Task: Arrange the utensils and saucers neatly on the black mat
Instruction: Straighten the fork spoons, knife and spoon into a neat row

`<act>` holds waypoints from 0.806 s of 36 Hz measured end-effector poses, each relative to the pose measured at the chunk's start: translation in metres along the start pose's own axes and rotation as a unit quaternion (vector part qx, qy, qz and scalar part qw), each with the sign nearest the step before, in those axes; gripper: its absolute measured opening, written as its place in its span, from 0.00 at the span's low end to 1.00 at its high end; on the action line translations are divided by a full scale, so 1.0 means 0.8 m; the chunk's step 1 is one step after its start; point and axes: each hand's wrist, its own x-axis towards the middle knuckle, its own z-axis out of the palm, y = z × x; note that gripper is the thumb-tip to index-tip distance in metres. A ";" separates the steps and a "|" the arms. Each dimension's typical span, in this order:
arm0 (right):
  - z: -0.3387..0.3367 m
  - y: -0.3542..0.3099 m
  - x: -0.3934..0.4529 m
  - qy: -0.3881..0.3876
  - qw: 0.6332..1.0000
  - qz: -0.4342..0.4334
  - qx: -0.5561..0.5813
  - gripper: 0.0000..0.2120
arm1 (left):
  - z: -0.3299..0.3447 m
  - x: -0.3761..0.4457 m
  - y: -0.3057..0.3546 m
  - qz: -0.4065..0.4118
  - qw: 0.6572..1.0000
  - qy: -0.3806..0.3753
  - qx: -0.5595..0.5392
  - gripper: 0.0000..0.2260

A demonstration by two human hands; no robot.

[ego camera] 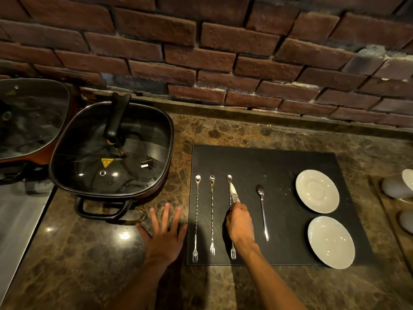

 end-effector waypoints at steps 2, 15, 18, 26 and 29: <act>0.000 0.000 0.000 -0.002 1.000 -0.002 0.000 0.12 | 0.000 0.001 -0.001 0.001 1.000 0.001 0.003 0.28; 0.003 0.004 -0.003 -0.013 0.999 0.018 0.029 0.11 | 0.007 0.005 -0.005 0.000 1.000 0.005 -0.001 0.29; 0.002 0.004 -0.001 -0.005 0.999 0.010 0.032 0.10 | 0.009 0.006 -0.006 -0.004 1.000 0.007 0.001 0.28; -0.012 0.027 0.001 0.061 0.998 -0.003 0.011 0.12 | 0.009 0.007 -0.006 -0.003 1.000 0.000 0.001 0.29; -0.013 0.042 0.002 0.046 0.999 0.003 0.025 0.12 | 0.006 0.005 -0.004 -0.006 1.000 -0.002 0.001 0.29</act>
